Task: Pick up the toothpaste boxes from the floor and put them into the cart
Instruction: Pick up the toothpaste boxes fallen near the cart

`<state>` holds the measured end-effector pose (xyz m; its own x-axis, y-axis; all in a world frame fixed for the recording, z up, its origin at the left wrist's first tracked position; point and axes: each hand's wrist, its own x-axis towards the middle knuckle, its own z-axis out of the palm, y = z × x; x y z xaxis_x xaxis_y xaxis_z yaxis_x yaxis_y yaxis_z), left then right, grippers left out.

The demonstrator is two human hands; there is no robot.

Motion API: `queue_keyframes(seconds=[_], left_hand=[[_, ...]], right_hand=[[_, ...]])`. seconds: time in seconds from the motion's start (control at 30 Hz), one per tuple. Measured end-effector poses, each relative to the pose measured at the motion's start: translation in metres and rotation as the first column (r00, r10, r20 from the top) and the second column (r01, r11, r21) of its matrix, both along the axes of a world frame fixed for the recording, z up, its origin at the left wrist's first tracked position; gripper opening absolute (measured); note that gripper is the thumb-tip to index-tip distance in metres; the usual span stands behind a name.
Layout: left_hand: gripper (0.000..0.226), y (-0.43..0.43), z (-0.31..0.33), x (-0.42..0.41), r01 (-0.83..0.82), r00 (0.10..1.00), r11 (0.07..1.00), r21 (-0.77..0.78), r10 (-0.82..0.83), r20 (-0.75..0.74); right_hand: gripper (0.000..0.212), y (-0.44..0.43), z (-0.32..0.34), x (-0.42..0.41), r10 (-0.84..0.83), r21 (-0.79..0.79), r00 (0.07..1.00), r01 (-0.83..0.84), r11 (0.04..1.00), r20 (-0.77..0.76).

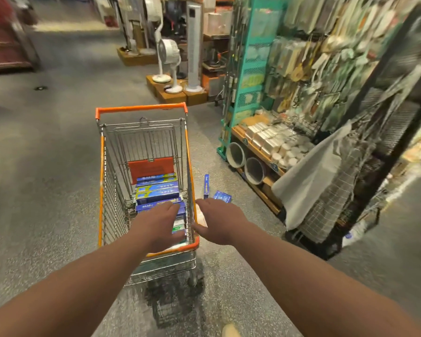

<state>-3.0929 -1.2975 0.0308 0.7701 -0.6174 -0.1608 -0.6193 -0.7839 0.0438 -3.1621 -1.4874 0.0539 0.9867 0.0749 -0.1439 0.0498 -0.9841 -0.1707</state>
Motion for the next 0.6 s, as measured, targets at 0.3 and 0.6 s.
queue_keyframes(seconds=[0.3,0.6], left_hand=[[0.076,-0.117,-0.01,0.027,0.049,0.999,0.998,0.03,-0.048,-0.019],[0.079,-0.27,-0.034,0.078,-0.025,0.996,0.998,0.066,0.031,-0.088]], right_hand=[[0.067,-0.125,-0.017,0.025,-0.04,0.028,0.999,0.041,0.999,-0.023],[0.073,-0.295,-0.041,0.1,0.031,0.016,0.994,-0.03,0.999,-0.104]])
